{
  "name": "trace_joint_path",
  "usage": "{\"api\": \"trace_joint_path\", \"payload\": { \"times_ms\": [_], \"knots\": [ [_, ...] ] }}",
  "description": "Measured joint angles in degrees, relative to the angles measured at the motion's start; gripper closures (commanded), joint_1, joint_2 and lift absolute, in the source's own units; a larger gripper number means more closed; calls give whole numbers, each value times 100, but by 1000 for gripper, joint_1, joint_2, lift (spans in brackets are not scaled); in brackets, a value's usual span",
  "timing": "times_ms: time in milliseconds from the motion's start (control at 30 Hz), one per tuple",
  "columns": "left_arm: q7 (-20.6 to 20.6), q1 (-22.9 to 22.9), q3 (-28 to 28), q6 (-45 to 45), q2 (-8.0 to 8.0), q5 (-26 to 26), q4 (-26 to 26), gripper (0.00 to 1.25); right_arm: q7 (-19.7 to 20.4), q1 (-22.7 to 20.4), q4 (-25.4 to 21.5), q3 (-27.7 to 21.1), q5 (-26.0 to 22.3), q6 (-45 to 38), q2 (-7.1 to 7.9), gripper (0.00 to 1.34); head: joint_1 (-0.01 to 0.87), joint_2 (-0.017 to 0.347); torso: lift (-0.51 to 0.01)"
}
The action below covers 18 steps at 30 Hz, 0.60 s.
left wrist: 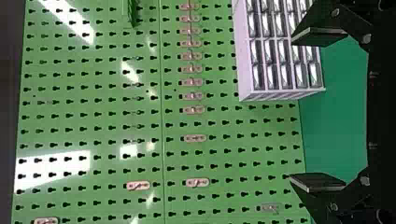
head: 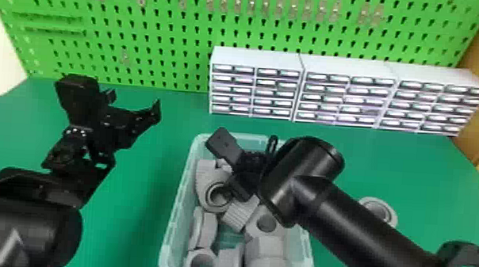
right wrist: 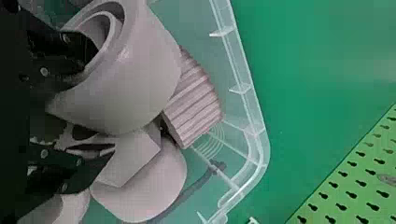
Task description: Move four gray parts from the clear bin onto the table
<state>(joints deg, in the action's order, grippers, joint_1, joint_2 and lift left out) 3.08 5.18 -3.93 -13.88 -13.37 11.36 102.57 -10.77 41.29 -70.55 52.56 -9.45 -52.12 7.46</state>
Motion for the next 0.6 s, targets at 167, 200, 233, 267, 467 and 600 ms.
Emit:
{"api": "trace_joint_path", "payload": {
  "times_ms": [167,200,233,267,467,600],
  "knots": [
    [0,-11,-8,0,-23,35,0,239,289,-40,-105,52,13,33,-1,1116,678,34,-50],
    [0,-14,-10,0,-27,41,0,239,298,-46,-121,65,26,50,1,1116,678,34,-50],
    [0,-17,-12,0,-29,47,0,239,302,-52,-136,80,43,65,1,1116,678,34,-50],
    [0,-20,-15,0,-32,52,0,239,301,-57,-152,98,71,85,1,1116,678,34,-50],
    [0,-27,-28,0,-41,63,0,239,294,-90,-188,109,144,121,1,1116,678,34,-50],
    [0,-40,-23,0,-42,76,0,239,294,-132,-269,36,254,90,1,1116,678,34,-50]
  ]
}}
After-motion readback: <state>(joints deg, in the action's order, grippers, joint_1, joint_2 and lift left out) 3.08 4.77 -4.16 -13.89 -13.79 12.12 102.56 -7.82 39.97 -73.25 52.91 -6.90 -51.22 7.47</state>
